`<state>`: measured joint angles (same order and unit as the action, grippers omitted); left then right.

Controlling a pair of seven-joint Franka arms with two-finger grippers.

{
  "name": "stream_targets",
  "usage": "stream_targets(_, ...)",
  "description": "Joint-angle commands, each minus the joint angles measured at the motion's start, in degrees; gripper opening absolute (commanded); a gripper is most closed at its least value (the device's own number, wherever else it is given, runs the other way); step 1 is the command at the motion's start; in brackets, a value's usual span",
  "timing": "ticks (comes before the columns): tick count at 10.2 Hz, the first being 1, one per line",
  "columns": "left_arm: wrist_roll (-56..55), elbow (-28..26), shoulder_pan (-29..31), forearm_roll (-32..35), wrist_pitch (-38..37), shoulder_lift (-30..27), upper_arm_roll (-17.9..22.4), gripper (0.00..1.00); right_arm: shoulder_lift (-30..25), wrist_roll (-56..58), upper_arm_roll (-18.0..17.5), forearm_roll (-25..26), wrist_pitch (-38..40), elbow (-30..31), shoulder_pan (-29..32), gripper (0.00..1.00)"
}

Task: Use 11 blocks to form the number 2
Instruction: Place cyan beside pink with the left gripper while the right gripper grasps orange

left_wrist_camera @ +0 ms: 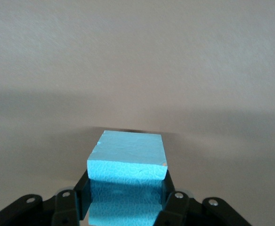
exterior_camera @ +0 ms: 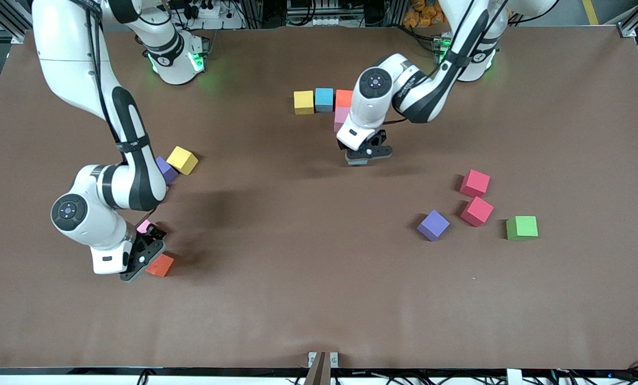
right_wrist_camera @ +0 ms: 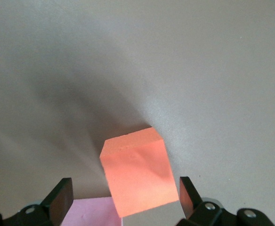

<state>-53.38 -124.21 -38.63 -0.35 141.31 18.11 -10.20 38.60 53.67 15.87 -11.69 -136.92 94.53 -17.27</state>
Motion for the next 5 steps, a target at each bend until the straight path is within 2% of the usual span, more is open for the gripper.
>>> stream_targets(1, -1.1, 1.0, -2.2, -0.9, -1.1, 0.3, 0.4, 0.60, 2.7, 3.9, -4.3, -1.9, -0.9, -2.6, 4.6, 1.00)
stream_targets(3, -1.0, 1.1, -2.9, -0.7, -1.1, 1.2, 0.4, 0.60, 4.4, 6.2, -6.5, -2.0, -1.9, -4.1, 7.2, 1.00)
stream_targets(5, -1.0, 1.4, -3.5, -0.7, -1.1, 2.1, 0.4, 0.60, 5.3, 6.9, -6.6, -2.0, -2.2, -5.0, 7.4, 1.00)
